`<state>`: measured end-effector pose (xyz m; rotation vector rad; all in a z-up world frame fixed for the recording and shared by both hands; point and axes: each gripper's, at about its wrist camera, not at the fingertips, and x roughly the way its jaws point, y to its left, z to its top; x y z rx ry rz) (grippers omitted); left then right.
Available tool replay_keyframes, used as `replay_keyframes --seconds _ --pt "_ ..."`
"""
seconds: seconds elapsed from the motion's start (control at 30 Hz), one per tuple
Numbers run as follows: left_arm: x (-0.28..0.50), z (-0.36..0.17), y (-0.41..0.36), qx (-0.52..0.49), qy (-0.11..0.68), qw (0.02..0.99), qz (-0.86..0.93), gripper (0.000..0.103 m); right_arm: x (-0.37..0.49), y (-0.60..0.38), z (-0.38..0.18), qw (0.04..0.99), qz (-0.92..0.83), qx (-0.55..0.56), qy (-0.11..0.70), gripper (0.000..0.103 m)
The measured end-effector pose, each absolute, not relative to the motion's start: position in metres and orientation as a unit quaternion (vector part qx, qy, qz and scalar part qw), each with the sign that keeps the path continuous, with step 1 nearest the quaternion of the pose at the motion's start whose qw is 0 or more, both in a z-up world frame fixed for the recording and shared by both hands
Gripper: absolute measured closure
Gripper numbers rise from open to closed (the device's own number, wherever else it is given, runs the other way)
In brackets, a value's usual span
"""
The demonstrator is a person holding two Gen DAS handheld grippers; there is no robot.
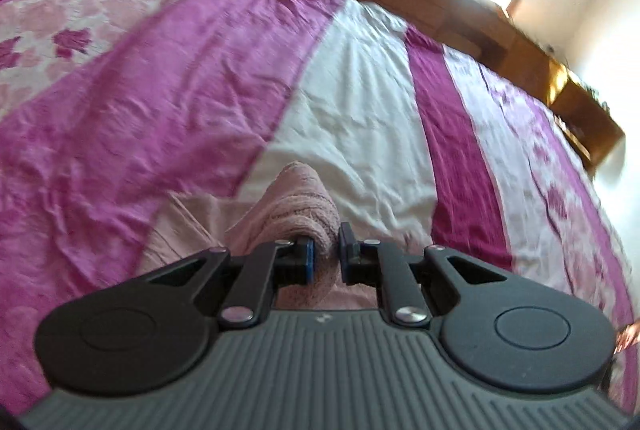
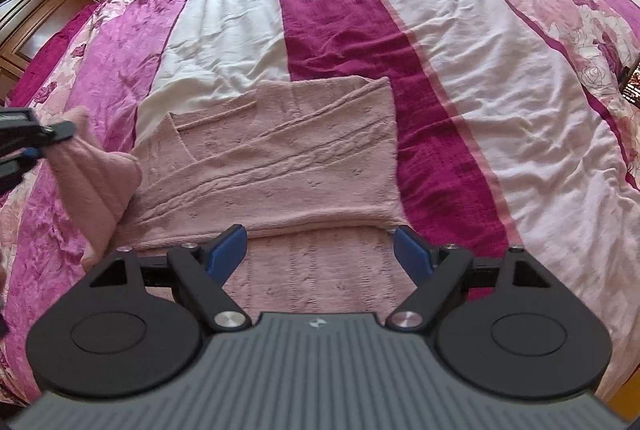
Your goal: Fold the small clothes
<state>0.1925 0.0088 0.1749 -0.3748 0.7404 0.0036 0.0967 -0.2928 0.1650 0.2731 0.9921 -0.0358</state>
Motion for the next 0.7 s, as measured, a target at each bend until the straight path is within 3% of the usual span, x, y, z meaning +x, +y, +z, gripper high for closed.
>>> replay_keyframes --seconds 0.33,0.43,0.6,0.7 --pt "0.197 0.094 -0.044 -0.146 0.454 0.878 -0.039 0.085 0.103 -0.308 0.139 0.858 -0.017 0.129 0.497 0.017" --pt "0.195 0.083 -0.052 -0.142 0.481 0.864 -0.044 0.07 0.105 -0.309 0.135 0.854 -0.016 0.127 0.504 0.017" --pt "0.188 0.083 -0.05 -0.136 0.494 0.857 -0.046 0.054 0.111 -0.302 0.134 0.852 -0.011 0.131 0.507 0.017" --pt "0.182 0.089 -0.04 -0.137 0.501 0.854 -0.043 0.053 0.117 -0.291 0.135 0.851 -0.003 0.139 0.506 0.017"
